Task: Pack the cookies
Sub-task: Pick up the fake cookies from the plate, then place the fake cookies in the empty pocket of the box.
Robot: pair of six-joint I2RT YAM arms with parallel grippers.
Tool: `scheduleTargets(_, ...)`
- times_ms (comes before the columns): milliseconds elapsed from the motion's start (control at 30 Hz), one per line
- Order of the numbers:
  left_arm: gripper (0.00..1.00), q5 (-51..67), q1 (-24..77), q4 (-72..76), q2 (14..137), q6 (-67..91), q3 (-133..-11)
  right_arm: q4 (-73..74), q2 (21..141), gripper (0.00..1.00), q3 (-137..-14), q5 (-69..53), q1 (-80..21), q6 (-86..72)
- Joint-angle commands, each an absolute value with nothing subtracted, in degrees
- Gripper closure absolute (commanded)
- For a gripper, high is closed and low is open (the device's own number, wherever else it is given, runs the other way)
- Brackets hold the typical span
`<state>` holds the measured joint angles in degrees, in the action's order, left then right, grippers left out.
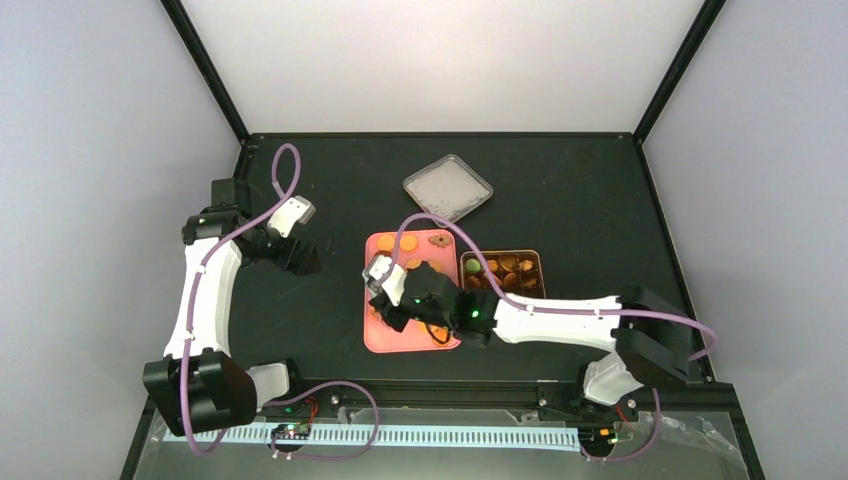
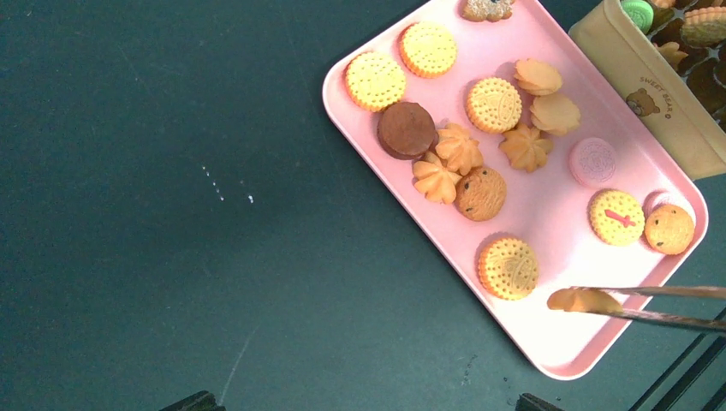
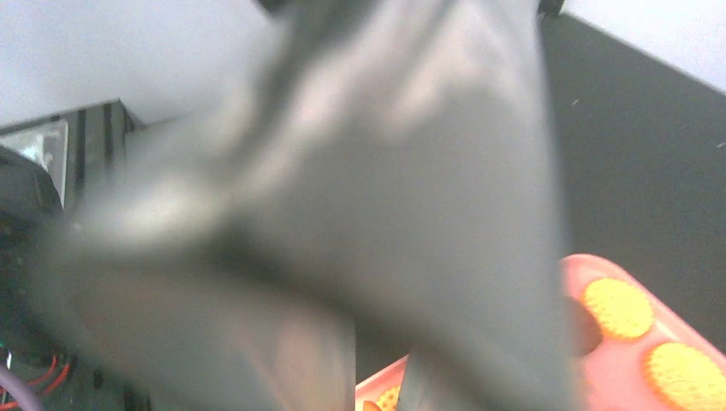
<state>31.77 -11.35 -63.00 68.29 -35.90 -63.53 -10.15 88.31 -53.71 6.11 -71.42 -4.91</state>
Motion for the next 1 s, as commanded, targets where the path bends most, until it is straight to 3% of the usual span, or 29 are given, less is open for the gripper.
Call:
scheduleTargets(0, 0.08, 32.6, -12.0, -64.2, 67.7, -36.8, -65.0, -12.0, 81.5, 0.99, -52.3, 7.7, -69.5, -3.6)
scheduleTargets(267, 0.09, 32.7, -12.0, -64.2, 67.6, -37.4, -64.7, -2.9, 65.3, 0.99, -43.4, 9.7, -63.6, -2.6)
scheduleTargets(500, 0.09, 33.8, -12.0, -63.2, 68.1, -36.6, -64.4, 10.8, 52.4, 0.99, -39.6, 18.3, -61.6, -4.7)
scheduleTargets(967, 0.08, 36.0, -12.0, -62.7, 67.9, -36.7, -63.4, 18.0, 54.0, 0.99, -42.2, 23.7, -58.1, -5.3)
